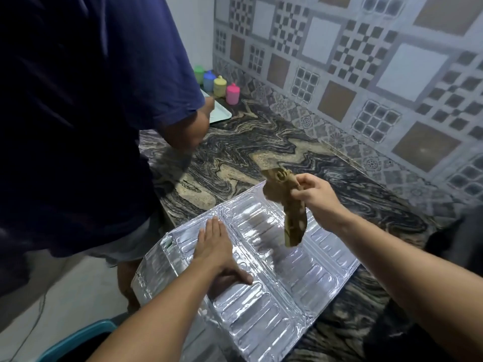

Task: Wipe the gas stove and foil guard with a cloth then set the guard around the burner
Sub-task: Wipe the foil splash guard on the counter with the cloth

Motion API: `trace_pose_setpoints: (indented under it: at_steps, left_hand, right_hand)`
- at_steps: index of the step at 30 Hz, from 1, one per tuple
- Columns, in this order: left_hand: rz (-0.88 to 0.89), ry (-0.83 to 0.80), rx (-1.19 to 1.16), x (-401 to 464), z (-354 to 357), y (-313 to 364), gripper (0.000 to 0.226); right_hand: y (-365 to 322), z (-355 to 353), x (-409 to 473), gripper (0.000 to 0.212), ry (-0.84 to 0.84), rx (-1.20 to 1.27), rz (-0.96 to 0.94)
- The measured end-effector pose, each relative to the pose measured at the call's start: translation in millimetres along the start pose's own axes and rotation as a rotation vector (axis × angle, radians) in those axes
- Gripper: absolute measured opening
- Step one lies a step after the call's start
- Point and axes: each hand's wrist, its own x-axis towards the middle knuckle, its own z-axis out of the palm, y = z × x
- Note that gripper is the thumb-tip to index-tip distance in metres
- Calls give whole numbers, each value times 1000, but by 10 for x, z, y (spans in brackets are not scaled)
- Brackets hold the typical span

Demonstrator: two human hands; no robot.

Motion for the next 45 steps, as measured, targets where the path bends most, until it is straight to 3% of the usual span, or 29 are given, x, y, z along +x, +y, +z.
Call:
trace_pose_setpoints:
  at_steps: [3, 5, 8, 11, 15, 16, 18, 19, 22, 25, 27, 35, 37, 38, 39, 41, 42, 44, 45]
  left_hand:
    - [12, 15, -32, -10, 13, -15, 163]
    - [15, 23, -41, -12, 23, -24, 163]
    - [26, 40, -51, -6, 41, -26, 164]
    - [28, 52, -53, -6, 55, -29, 165]
    - [22, 51, -50, 18, 66, -31, 166]
    - [20, 50, -48, 23, 71, -33, 166]
    - [22, 45, -41, 29, 75, -42, 167]
    - [22, 47, -36, 34, 77, -46, 166]
    - [25, 57, -35, 51, 76, -57, 167]
    - [27, 62, -67, 41, 80, -44, 167]
    - [24, 62, -82, 37, 85, -47, 166]
    - [28, 48, -52, 40, 62, -46, 166]
    - [24, 45, -36, 38, 69, -48, 166]
    - [23, 44, -32, 36, 70, -51, 165]
    - [25, 40, -33, 35, 71, -52, 165]
    - [29, 36, -40, 35, 72, -49, 164]
    - [31, 38, -40, 41, 73, -52, 164]
    - [34, 40, -42, 46, 72, -52, 164]
    - [34, 39, -45, 49, 74, -53, 164]
  right_hand:
    - [42, -56, -229, 33, -39, -342, 43]
    - [109, -101, -301, 36, 74, -639, 83]
    - [148, -97, -328, 29, 221, -769, 138]
    - [222, 68, -347, 26, 92, -910, 295]
    - [445, 458, -405, 74, 12, -965, 284]
    - [526, 526, -410, 71, 10, -994, 256]
    - [588, 583, -406, 42, 3, -1056, 199]
    - [575, 564, -384, 33, 31, -1041, 178]
    - [346, 427, -255, 32, 90, -844, 176]
    - [101, 229, -116, 11, -151, -528, 339]
    - [-14, 119, -48, 11, -305, -526, 408]
    - [-248, -87, 242, 26, -603, -559, 318]
    - [-235, -35, 358, 9, -506, -815, 179]
    - [-173, 0, 427, 14, -352, -994, 70]
    - [-86, 39, 467, 33, -126, -1139, -21]
    - [29, 155, 380, 45, 254, -1123, -113]
    - [82, 212, 327, 41, 335, -1075, -142]
    - [251, 313, 232, 40, 277, -1046, -66]
    - [363, 357, 185, 49, 182, -1044, 16]
